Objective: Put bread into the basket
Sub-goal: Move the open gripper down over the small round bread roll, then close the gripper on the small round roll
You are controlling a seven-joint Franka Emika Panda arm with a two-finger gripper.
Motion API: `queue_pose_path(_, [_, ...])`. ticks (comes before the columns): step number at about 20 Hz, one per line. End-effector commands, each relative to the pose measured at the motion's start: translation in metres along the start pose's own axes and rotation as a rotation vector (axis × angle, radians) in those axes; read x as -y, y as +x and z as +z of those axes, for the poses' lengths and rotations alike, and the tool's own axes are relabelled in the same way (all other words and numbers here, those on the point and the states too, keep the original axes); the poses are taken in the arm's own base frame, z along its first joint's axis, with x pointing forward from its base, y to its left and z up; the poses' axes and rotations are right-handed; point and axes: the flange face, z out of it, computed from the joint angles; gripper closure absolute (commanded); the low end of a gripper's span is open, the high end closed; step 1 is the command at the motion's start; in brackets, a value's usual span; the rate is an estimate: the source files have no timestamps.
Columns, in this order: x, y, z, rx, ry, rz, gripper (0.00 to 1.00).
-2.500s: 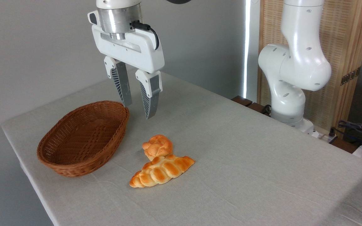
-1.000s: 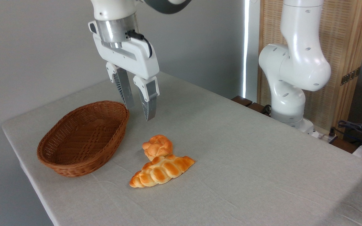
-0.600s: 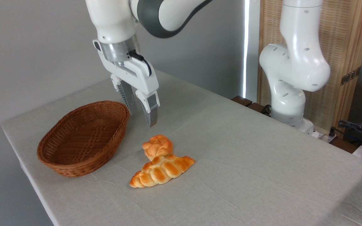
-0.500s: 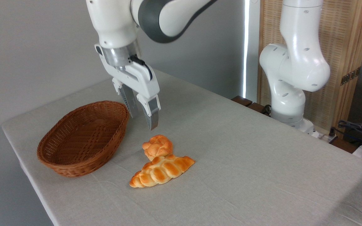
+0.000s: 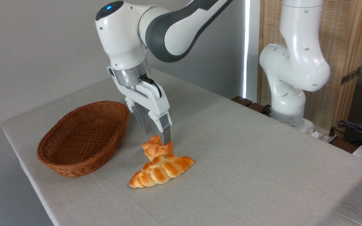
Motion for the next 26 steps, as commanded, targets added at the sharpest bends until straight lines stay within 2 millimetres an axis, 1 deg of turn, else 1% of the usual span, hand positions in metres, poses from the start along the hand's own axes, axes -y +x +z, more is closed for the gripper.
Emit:
queue_pose_path(1, [0.003, -0.006, 0.0, 0.007, 0.035, 0.025, 0.0])
queue_pose_path(5, [0.001, -0.002, 0.008, 0.02, 0.029, 0.029, 0.0])
queue_pose_path(8, [0.0, 0.006, 0.021, 0.034, 0.02, 0.033, 0.0])
queue_pose_path(15, [0.0, 0.01, 0.028, 0.038, 0.02, 0.041, 0.0])
queue_pose_path(18, [0.001, 0.014, 0.035, 0.04, 0.02, 0.048, 0.0])
queue_pose_path(20, [0.002, 0.014, 0.039, 0.055, 0.028, 0.056, 0.09])
queue_pose_path(21, [0.002, 0.016, 0.043, 0.061, 0.026, 0.058, 0.1])
queue_pose_path(23, [-0.002, 0.02, 0.046, 0.065, 0.027, 0.069, 0.19])
queue_pose_path(25, [-0.002, 0.02, 0.047, 0.066, 0.026, 0.071, 0.33])
queue_pose_path(26, [-0.002, 0.021, 0.047, 0.065, 0.027, 0.071, 0.42])
